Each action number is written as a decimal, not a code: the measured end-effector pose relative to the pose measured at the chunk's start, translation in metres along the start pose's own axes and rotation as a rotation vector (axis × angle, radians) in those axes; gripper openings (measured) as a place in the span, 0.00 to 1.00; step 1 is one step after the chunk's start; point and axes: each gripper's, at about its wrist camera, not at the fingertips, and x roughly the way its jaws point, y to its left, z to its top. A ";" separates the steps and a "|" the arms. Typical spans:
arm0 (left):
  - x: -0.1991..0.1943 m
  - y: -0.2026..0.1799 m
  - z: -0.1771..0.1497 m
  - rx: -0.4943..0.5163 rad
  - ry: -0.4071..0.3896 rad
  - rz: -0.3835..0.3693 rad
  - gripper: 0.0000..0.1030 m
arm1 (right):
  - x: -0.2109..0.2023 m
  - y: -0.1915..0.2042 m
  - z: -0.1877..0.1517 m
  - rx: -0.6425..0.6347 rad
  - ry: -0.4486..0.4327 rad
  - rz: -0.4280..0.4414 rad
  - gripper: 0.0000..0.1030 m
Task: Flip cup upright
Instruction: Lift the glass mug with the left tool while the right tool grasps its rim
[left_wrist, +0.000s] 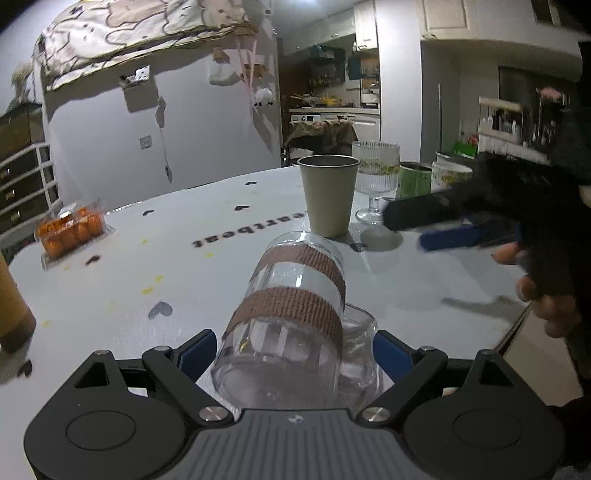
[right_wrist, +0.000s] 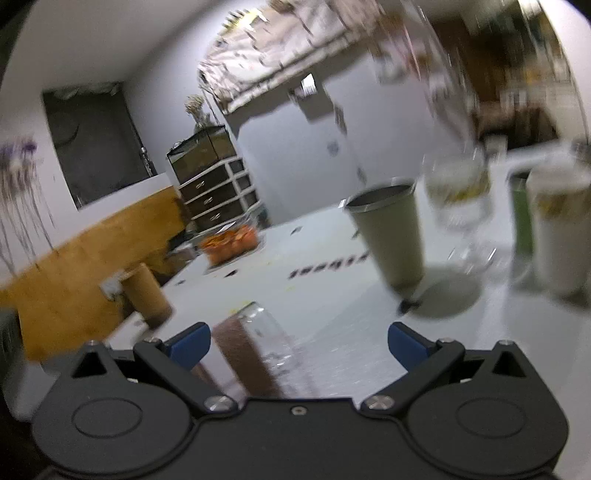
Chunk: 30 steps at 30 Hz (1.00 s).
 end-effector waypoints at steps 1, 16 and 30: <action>-0.001 0.001 -0.001 -0.004 -0.001 -0.004 0.89 | 0.008 -0.004 0.004 0.059 0.038 0.033 1.00; -0.002 0.014 -0.004 -0.025 -0.014 -0.033 0.76 | 0.114 -0.021 -0.002 0.665 0.385 0.121 1.00; -0.006 0.010 -0.012 0.002 -0.054 -0.045 0.70 | 0.112 -0.010 0.011 0.541 0.372 0.051 0.76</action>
